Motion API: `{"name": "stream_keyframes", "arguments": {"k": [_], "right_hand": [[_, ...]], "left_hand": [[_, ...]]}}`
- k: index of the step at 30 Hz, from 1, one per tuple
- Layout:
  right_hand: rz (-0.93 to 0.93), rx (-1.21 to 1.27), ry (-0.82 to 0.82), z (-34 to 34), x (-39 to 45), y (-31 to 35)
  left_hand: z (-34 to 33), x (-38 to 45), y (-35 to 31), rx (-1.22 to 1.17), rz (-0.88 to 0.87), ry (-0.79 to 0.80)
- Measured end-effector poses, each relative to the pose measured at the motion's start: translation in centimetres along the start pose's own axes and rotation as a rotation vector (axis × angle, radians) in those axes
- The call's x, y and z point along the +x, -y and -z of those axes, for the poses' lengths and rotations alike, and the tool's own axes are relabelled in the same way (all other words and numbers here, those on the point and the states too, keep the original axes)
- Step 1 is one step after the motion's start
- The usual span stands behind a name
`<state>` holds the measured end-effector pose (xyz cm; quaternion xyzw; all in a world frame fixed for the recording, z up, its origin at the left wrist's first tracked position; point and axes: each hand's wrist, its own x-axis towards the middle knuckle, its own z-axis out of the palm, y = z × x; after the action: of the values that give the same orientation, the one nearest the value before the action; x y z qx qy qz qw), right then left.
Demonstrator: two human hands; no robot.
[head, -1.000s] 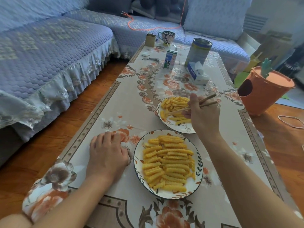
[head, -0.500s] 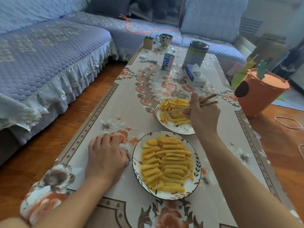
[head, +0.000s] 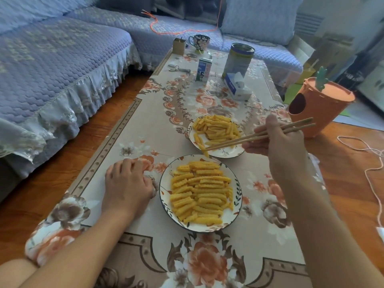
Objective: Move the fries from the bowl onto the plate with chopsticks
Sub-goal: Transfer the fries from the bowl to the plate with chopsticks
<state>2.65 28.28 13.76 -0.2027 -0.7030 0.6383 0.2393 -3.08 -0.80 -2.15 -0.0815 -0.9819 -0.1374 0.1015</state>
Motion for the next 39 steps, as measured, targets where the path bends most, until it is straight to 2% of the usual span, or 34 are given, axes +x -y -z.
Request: {"name": "stream_keyframes", "arguments": {"k": [5, 12, 14, 17, 19, 24, 32, 37, 39], "right_hand": [[0.011, -0.163, 0.269, 4.5, -5.9, 1.6], [0.088, -0.311, 0.37, 5.4, -11.3, -0.2], [0.089, -0.268, 0.347, 5.8, -11.5, -0.4], [0.058, -0.073, 0.209, 6.7, -10.6, -0.6], [0.023, -0.035, 0.165, 6.8, -10.0, -0.9], [-0.038, -0.053, 0.207, 7.0, -9.7, -2.0], [-0.042, 0.023, 0.14, 8.3, -9.5, -2.4], [-0.053, 0.018, 0.178, 8.0, -9.8, -3.1], [-0.037, 0.06, 0.129, 7.9, -9.1, -3.0]], "left_hand": [[0.1, -0.2, -0.3, 0.023, 0.002, 0.002], [0.1, -0.3, -0.4, 0.016, -0.005, -0.014], [0.1, -0.3, -0.4, 0.012, -0.008, -0.02], [0.3, -0.3, -0.5, -0.003, -0.009, -0.016], [0.3, -0.3, -0.5, -0.009, -0.005, -0.013], [0.3, -0.4, -0.4, -0.011, -0.011, -0.014], [0.4, -0.5, -0.5, -0.024, -0.017, -0.02], [0.3, -0.6, -0.2, -0.004, -0.014, -0.002], [0.3, -0.7, -0.2, 0.013, -0.025, -0.005]]}}
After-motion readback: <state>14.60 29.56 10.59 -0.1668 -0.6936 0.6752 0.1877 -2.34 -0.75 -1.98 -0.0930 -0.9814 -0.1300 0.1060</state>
